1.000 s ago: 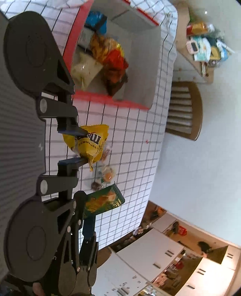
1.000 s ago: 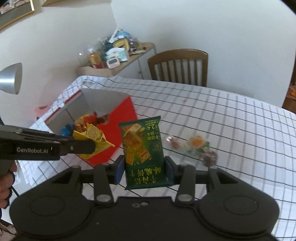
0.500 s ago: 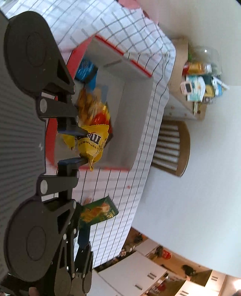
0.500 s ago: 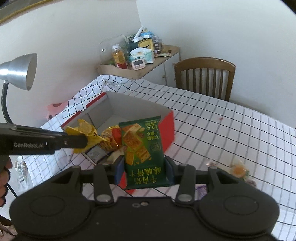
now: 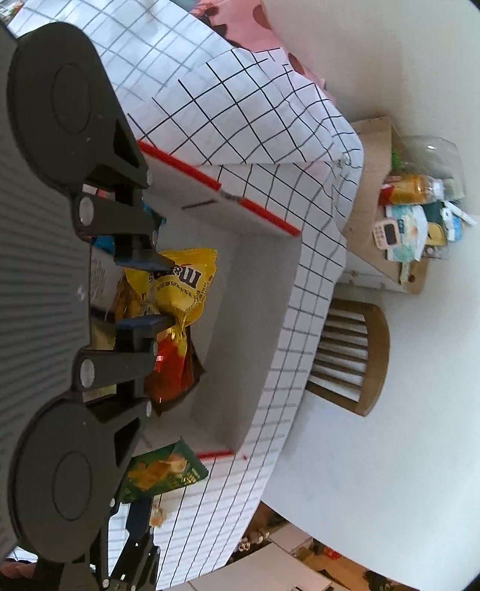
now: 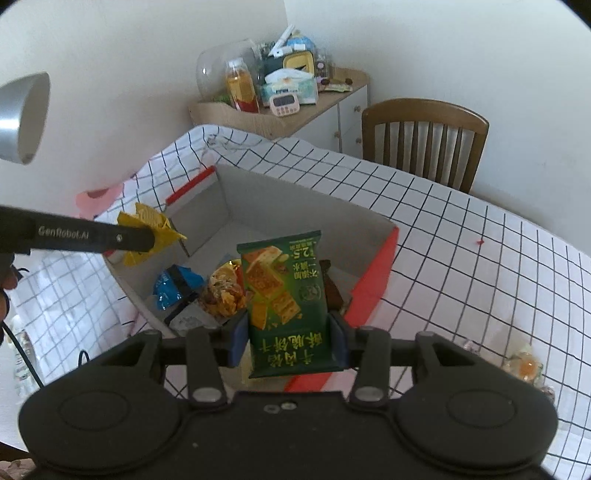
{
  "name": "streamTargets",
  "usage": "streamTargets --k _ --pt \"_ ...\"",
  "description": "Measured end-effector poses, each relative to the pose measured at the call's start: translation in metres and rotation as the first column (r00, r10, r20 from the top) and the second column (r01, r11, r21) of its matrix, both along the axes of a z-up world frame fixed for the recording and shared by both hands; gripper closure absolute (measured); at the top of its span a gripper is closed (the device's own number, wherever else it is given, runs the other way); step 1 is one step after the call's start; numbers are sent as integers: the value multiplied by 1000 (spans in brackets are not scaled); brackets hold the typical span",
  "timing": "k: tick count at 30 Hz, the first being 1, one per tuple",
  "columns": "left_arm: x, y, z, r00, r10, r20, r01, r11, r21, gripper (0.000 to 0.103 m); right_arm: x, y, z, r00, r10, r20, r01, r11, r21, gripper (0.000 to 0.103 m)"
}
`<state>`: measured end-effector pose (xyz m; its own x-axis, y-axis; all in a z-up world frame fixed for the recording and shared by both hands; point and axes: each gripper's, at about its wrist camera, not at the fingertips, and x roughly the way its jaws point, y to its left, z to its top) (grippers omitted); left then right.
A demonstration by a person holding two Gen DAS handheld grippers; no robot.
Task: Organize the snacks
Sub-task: 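Carry both packs over the red box and open both grippers to release them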
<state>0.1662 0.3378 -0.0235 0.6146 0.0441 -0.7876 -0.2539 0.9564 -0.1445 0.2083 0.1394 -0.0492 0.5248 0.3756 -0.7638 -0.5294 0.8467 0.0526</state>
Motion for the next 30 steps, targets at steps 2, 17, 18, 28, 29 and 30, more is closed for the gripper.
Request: streamTargets --k 2,17,18,28,29,30 --pt "7 7 -6 1000 -2 -14 2 1000 2 79 5 8 -6 1000 -4 -8 4 1000 -14 59" --pt "55 22 -56 986 -55 -158 55 998 -10 79 22 54 -43 999 -3 -49 -4 991 -136 59" --pt "56 22 -58 985 -57 -166 56 998 -13 79 22 55 -44 999 -3 -54 -4 990 -139 60" --pt "61 16 -73 974 -87 -210 88 996 -8 79 23 60 -51 997 -11 -71 1 990 -138 59" --pt "60 17 -73 974 -85 -210 86 996 -6 79 23 60 -50 997 -11 -73 2 991 -134 59" --pt "60 17 -73 974 -83 -210 84 996 -5 79 23 59 -49 997 -11 -75 2 992 -129 58"
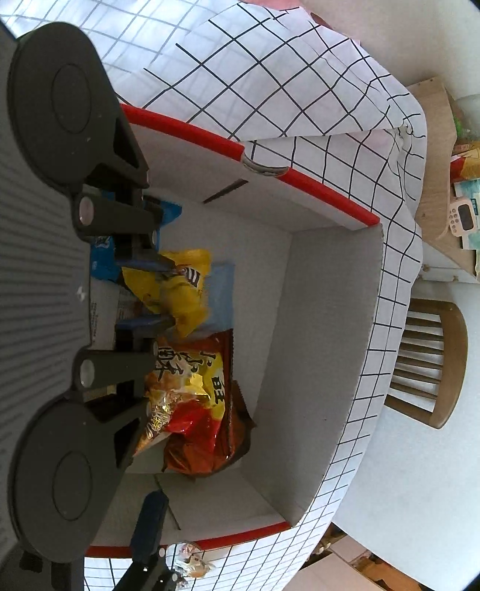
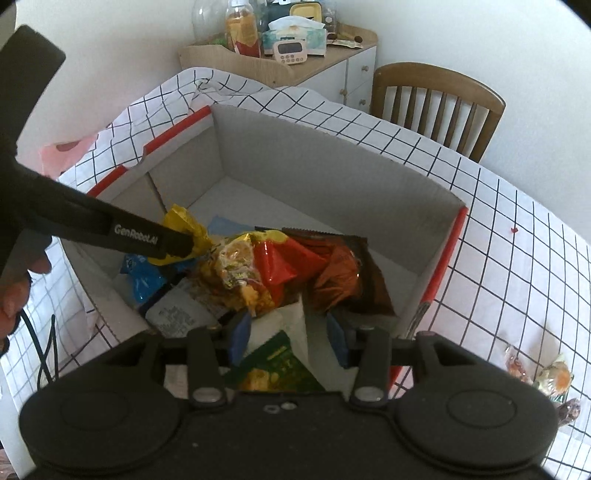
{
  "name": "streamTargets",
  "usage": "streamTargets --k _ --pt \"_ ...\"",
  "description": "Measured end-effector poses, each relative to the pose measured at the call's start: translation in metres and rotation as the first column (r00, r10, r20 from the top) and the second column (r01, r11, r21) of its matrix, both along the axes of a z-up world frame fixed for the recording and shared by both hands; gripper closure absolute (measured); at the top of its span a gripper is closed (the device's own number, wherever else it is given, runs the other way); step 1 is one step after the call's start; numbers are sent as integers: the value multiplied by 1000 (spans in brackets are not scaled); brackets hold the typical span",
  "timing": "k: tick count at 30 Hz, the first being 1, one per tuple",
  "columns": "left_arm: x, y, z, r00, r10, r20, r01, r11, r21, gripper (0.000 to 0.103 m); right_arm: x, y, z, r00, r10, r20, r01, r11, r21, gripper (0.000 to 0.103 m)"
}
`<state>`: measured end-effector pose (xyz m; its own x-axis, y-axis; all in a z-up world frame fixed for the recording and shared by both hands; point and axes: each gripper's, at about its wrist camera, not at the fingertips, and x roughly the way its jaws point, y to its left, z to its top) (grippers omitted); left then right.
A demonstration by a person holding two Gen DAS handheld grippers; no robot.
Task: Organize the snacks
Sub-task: 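Carry both packs over the red box and open both grippers to release them, then move both tools back from the box toward the small snacks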
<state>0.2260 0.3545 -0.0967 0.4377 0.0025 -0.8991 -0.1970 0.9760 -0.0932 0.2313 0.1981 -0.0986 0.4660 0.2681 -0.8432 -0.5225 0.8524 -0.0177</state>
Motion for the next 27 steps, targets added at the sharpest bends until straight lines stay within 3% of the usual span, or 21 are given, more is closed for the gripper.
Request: streamTargets --k 10,25,27 --pt "-16 -9 17 999 -2 49 1 1000 12 74 -7 -12 14 1000 -6 13 5 999 54 49" --pt "-59 -48 64 986 1 167 -5 1000 27 73 -30 -50 52 998 1 61 -10 987 162 46" --pt "-65 -56 70 983 2 185 -7 1000 28 64 -34 -59 58 998 0 70 -12 985 175 43"
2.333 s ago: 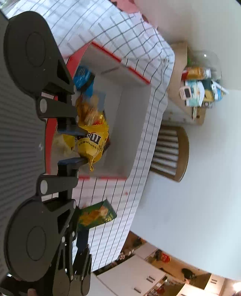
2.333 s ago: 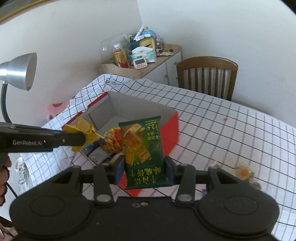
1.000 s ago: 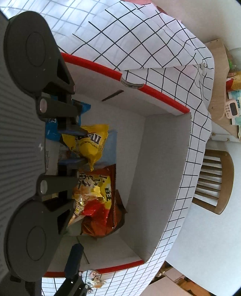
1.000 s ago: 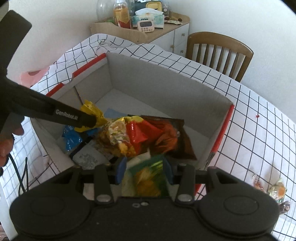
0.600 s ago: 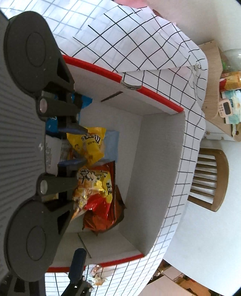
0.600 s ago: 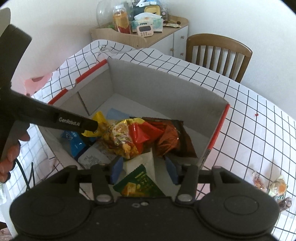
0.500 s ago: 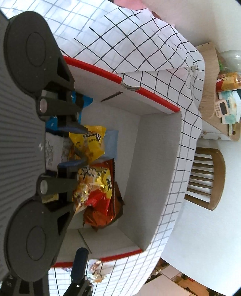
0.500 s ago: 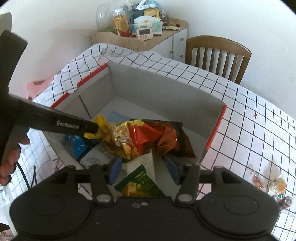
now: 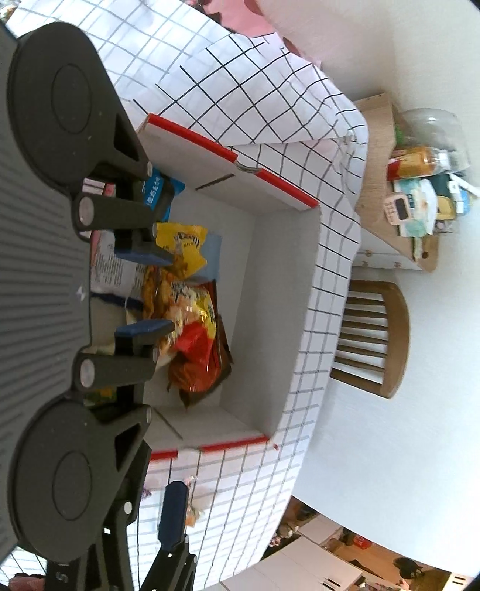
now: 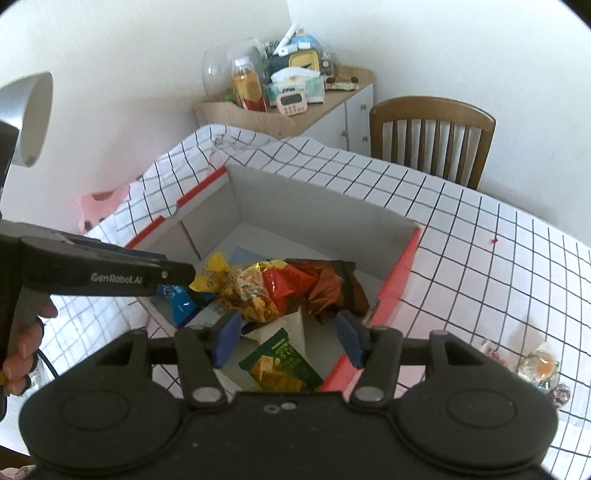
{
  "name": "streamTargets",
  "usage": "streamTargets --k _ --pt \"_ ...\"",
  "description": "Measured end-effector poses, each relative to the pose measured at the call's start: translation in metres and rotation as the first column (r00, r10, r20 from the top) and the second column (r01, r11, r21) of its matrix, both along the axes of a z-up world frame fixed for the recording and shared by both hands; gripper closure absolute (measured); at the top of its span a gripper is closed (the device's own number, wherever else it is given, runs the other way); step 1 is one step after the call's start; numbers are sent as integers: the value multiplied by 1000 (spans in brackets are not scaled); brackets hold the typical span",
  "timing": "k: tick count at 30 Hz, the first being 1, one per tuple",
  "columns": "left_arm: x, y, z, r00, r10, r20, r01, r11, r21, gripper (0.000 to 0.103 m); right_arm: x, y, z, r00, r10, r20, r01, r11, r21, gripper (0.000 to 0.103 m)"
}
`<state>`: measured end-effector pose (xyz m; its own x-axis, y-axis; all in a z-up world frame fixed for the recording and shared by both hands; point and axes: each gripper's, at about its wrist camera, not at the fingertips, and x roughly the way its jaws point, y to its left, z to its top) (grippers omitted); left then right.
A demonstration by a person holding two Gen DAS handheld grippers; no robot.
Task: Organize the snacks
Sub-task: 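Move both tools back from the box toward the small snacks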
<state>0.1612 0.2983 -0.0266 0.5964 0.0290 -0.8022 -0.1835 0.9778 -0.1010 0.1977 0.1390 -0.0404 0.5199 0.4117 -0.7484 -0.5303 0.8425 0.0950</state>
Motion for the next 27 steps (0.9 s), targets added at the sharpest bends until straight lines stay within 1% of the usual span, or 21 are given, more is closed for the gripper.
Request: streamTargets --k 1,2,3,6,11,14,18,24,25,27 --pt "-4 -4 3 1000 2 10 -2 1000 0 58 -2 -5 3 1000 -3 6 3 1000 8 39" --pt "-8 -8 7 1000 7 25 -6 1000 -1 46 -3 -11 6 1000 -4 11 4 1000 17 39" --pt "-12 -13 11 999 9 43 -9 1000 -4 43 -5 -16 8 1000 -3 13 3 1000 24 39" --pt "-21 -29 19 997 7 71 -6 1000 -9 43 -12 -33 15 1000 -1 21 0 999 47 38" --pt "-33 -60 28 995 -5 103 5 1000 -1 43 -22 -64 25 1000 -3 30 0 997 80 33" --pt "-37 -80 31 993 -15 114 17 1000 -13 43 -25 -83 30 999 -10 36 6 996 93 28" --pt "-38 -107 31 992 -43 123 45 999 -20 41 -32 -110 35 999 -17 41 13 994 107 24" --pt "-36 -148 26 989 -82 121 85 996 -24 40 -40 -152 39 997 -38 63 31 994 108 17" --pt "-35 -155 25 989 -88 120 91 995 -27 40 -40 -160 38 997 -46 65 39 994 106 16" --pt "-34 -168 22 989 -97 115 102 994 -37 33 -40 -174 37 996 -64 61 57 992 108 12"
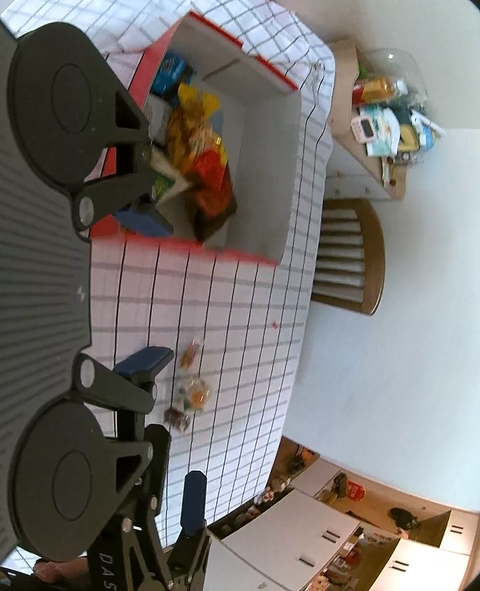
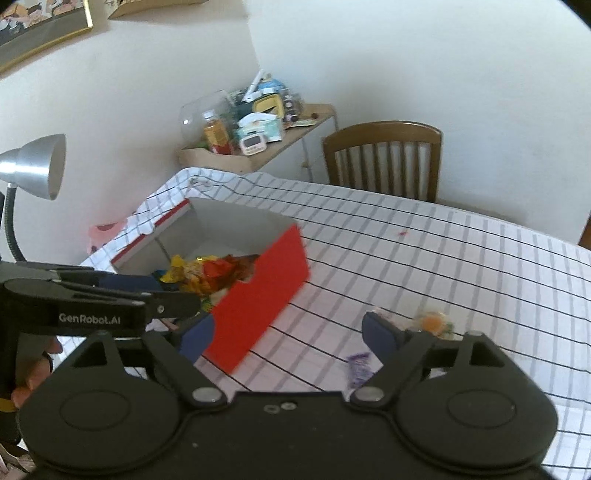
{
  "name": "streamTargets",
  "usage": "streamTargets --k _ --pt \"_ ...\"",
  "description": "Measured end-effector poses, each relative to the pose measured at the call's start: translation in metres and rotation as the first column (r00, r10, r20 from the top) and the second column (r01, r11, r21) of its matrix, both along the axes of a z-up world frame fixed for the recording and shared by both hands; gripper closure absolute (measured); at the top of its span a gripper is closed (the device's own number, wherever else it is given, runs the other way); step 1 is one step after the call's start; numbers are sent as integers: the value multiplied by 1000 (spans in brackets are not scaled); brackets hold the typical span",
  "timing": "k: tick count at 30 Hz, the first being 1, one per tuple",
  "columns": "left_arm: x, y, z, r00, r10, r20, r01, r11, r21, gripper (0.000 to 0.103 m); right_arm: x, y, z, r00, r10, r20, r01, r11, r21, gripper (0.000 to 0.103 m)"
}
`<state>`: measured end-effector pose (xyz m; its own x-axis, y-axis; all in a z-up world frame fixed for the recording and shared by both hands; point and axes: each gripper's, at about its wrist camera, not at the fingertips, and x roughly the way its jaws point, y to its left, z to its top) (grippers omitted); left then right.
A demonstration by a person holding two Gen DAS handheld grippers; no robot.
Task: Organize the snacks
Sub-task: 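Move both tools back from the box toward the small snacks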
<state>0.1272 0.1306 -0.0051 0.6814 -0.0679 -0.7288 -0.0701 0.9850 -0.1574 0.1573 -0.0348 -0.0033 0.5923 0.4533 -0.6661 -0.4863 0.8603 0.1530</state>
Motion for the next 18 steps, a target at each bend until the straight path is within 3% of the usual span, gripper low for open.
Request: streamTargets --k 4,6,18 --pt "4 -24 -9 1000 -18 -16 17 1000 -11 21 -2 -31 -4 999 -36 -11 36 999 17 9" --pt "8 -36 -15 999 -26 -37 26 1000 -15 21 -2 -46 -7 998 -53 -18 54 998 20 0" --pt "40 -75 -55 991 -4 -132 -3 999 -49 21 16 -105 -40 989 -138 -57 136 990 -26 0"
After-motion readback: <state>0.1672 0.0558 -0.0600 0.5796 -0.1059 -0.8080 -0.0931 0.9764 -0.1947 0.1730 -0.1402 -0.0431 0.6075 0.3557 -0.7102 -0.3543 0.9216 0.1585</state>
